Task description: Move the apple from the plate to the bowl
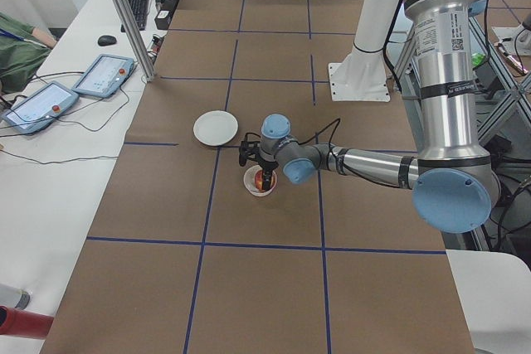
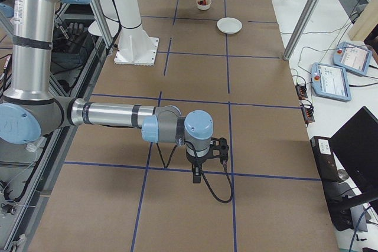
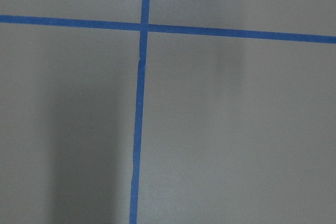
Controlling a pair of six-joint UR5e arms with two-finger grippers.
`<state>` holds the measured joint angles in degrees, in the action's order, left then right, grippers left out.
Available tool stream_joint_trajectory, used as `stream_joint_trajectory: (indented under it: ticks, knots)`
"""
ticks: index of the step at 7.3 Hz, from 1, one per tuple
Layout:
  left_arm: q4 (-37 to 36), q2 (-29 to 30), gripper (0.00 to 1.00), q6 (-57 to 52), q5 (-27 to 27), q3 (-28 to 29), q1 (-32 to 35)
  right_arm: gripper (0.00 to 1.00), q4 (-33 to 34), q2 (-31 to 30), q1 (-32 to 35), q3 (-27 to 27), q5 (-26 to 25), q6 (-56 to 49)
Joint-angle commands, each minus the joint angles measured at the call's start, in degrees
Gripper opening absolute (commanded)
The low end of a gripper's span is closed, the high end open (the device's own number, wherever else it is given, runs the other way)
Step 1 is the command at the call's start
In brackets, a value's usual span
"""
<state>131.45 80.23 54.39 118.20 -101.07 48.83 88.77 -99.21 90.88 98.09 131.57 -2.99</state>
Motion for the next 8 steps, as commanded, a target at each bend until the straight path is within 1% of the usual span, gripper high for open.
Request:
stream_joint_trajectory:
  ticks: [1,2,3,4,5,6,7,8]
  knots:
    - [-0.32,-0.69,0.99,-7.75,0.10,-0.35,4.83,1.00,0.00,0.07,0.00,0.00,0.00,0.00]
    - [-3.54,-0.69,0.99,-16.07,2.72,-0.35,9.22,1.00,0.09,-0.02,0.00,0.00,0.00,0.00]
    - [-9.49,-0.17,0.99,-25.64,4.05,-0.61,14.66,1.00,0.09,-0.02,0.00,0.00,0.00,0.00]
    - [-15.20,0.01,0.99,-34.52,4.15,-1.14,19.33,1.00,0.09,-0.02,0.00,0.00,0.00,0.00]
    - [-22.39,0.10,0.99,-43.66,4.50,-1.14,25.20,1.00,0.00,-0.02,0.00,0.00,0.00,0.00]
    - [-29.34,1.06,1.00,-52.98,9.46,-0.97,31.35,1.00,0.00,0.07,0.00,0.00,0.00,0.00]
    - [-37.41,1.50,1.00,-55.68,15.77,-0.97,38.46,1.00,0.00,-0.02,0.00,0.00,0.00,0.00]
    - [-42.37,1.59,1.00,-55.80,17.32,-0.53,45.23,1.00,0.00,-0.02,0.00,0.00,0.00,0.00]
